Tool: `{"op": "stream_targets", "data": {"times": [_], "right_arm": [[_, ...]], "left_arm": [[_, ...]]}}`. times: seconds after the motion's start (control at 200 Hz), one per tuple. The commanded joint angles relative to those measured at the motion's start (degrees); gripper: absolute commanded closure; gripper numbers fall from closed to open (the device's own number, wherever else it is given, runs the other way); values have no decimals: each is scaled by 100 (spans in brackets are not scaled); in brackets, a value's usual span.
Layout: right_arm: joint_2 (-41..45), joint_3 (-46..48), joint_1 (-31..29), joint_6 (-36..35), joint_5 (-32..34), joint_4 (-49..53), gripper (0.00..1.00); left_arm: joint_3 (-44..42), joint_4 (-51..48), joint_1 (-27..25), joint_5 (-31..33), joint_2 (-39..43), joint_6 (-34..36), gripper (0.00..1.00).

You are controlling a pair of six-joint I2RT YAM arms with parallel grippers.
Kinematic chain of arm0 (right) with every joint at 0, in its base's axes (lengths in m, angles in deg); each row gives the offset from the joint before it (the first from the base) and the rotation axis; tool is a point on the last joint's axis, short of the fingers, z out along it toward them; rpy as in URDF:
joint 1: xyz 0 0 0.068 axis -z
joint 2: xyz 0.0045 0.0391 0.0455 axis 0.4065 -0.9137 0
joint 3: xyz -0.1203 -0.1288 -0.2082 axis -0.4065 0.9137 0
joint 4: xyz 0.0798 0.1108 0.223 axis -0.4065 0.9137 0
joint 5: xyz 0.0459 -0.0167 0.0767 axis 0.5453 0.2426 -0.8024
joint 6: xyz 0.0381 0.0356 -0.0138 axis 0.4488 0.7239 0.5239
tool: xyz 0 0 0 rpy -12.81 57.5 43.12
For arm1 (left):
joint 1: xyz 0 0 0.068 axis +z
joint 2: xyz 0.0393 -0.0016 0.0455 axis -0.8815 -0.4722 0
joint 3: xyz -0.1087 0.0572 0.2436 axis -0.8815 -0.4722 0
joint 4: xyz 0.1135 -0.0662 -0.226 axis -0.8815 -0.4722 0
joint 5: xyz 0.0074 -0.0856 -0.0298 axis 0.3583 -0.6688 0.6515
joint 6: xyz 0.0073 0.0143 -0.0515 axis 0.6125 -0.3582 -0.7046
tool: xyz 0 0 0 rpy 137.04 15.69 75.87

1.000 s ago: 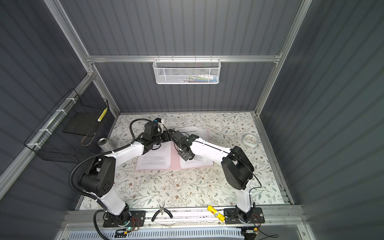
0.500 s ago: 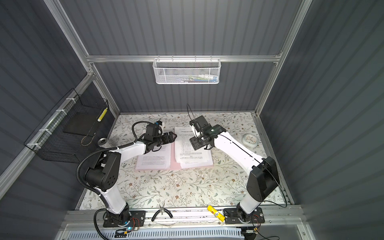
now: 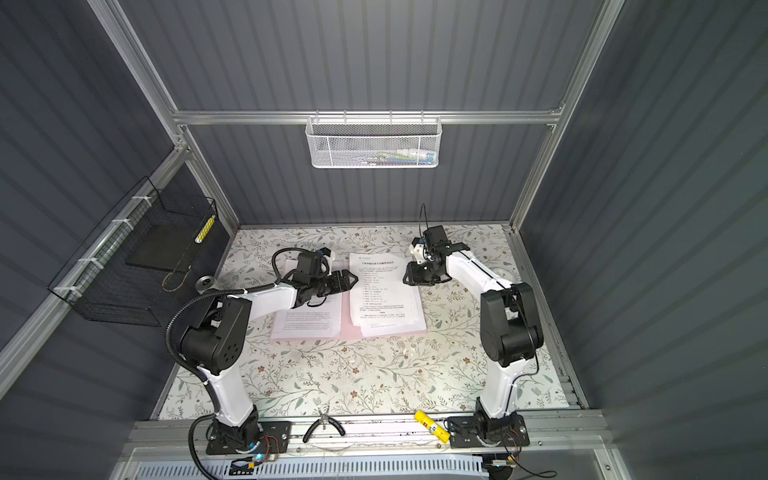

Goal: Put the files into the folder

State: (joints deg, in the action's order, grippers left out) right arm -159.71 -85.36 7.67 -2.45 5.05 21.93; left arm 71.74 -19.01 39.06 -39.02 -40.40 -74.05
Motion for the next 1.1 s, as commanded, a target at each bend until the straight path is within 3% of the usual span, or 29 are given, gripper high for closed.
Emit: {"op": "stream_targets", "data": {"times": [0.0, 0.295, 0.756, 1.096], "right_arm": [[-158, -27, 88, 54, -424, -172, 59], [-518, 19, 249, -10, -219, -312, 58], [-897, 35, 410, 120, -559, -467, 58], [-1128, -123, 410, 151, -444, -281, 58]], "left_arm": [[188, 67, 30, -349, -79, -58, 16], [281, 140, 28, -536, -235, -113, 16], [508, 193, 18, -718, -554, -201, 18], [521, 236, 18, -718, -657, -225, 18]]}}
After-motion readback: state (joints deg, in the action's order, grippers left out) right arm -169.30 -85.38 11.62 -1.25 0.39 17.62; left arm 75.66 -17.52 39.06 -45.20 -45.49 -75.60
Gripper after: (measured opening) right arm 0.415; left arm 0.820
